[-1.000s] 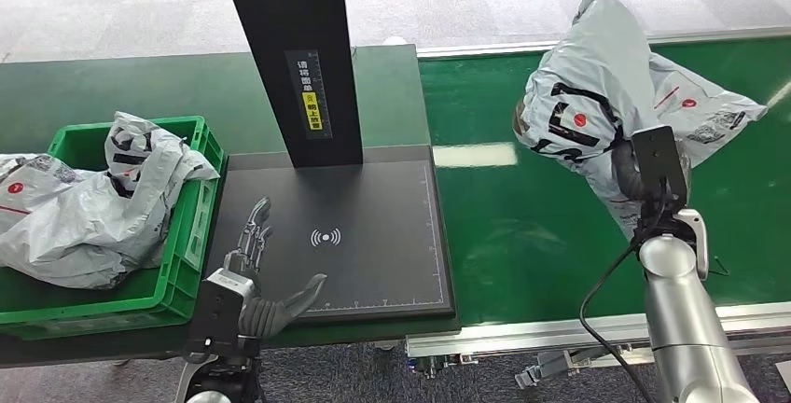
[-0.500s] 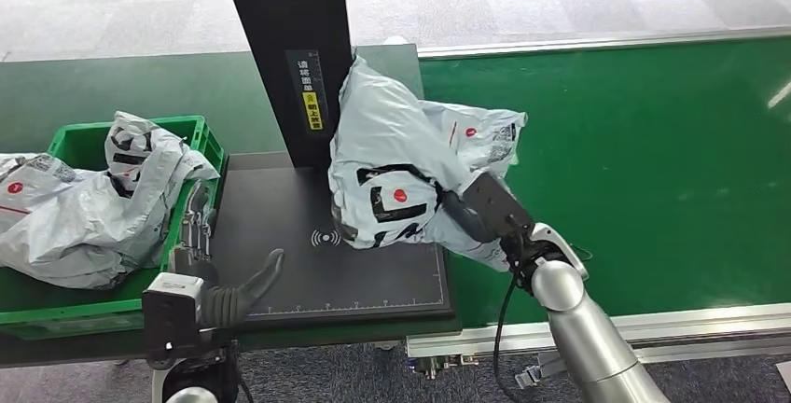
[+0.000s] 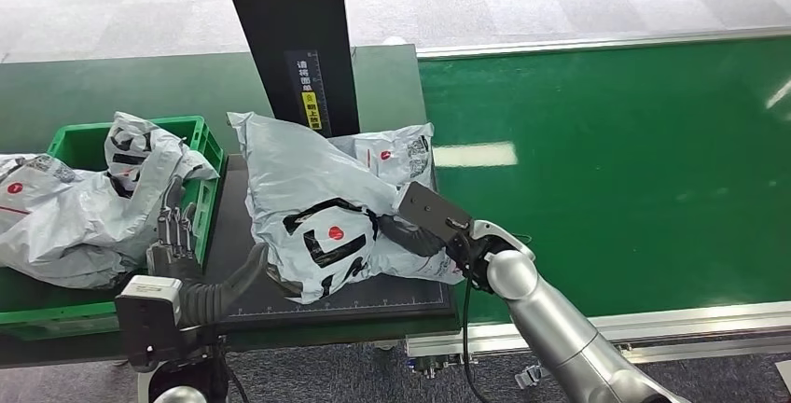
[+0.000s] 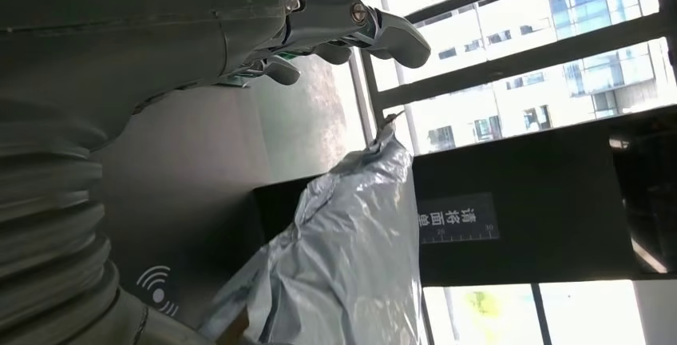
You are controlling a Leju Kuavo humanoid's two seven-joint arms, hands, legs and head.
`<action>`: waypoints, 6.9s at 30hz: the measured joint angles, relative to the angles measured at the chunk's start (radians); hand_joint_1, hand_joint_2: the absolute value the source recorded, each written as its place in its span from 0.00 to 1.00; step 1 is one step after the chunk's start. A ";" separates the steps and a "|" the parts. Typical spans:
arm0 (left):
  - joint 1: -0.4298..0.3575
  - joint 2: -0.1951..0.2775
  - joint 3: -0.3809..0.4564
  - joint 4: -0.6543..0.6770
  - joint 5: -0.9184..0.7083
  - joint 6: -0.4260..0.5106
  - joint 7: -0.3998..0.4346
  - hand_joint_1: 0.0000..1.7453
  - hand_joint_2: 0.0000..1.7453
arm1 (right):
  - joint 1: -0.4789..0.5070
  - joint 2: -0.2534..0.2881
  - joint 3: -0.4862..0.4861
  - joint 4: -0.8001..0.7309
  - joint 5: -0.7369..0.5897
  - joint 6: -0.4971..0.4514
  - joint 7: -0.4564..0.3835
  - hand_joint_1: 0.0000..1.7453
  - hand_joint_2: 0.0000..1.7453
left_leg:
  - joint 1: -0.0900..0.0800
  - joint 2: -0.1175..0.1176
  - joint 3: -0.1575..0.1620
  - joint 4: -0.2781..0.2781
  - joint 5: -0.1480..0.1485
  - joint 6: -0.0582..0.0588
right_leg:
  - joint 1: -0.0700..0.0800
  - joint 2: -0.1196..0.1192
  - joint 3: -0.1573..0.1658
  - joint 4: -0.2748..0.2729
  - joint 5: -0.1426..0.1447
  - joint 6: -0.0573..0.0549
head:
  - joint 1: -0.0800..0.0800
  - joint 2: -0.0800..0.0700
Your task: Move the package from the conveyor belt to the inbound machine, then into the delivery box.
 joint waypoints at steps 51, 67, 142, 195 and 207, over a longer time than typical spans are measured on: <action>-0.106 0.008 -0.031 0.090 -0.257 -0.113 0.094 0.00 1.00 | 0.081 0.070 -0.089 -0.217 -0.249 -0.125 -0.403 0.00 1.00 | 0.000 -0.001 0.000 0.001 0.000 0.000 | 0.000 -0.001 -0.001 0.000 0.000 0.000 | 0.000 0.000; -0.557 0.021 -0.179 0.700 -0.525 -0.257 0.184 0.00 1.00 | 0.271 0.113 -0.299 -0.538 -0.291 -0.108 -0.421 0.00 1.00 | 0.000 0.001 0.001 0.001 0.001 -0.001 | 0.000 0.001 -0.001 0.000 0.002 -0.001 | 0.000 0.000; -0.444 0.308 -0.273 0.246 -0.480 -0.481 0.221 0.00 1.00 | 0.399 0.124 -0.417 -0.610 -0.298 -0.161 -0.429 0.00 1.00 | 0.000 0.001 0.000 0.000 0.001 -0.001 | 0.000 0.001 -0.001 0.000 0.001 -0.001 | 0.000 0.000; -0.433 0.243 -0.407 0.518 -0.453 -0.478 0.168 1.00 1.00 | 0.404 0.130 -0.424 -0.606 -0.316 -0.095 -0.426 0.00 1.00 | 0.000 0.000 0.000 0.000 0.001 -0.001 | 0.000 0.001 -0.001 0.000 0.001 -0.001 | 0.000 0.000; -0.436 0.245 -0.374 0.458 -0.465 -0.377 0.171 1.00 1.00 | 0.408 0.125 -0.424 -0.602 -0.315 -0.125 -0.432 0.00 1.00 | 0.000 0.000 0.000 0.000 0.001 -0.001 | 0.000 0.001 -0.001 0.000 0.002 -0.001 | 0.000 0.000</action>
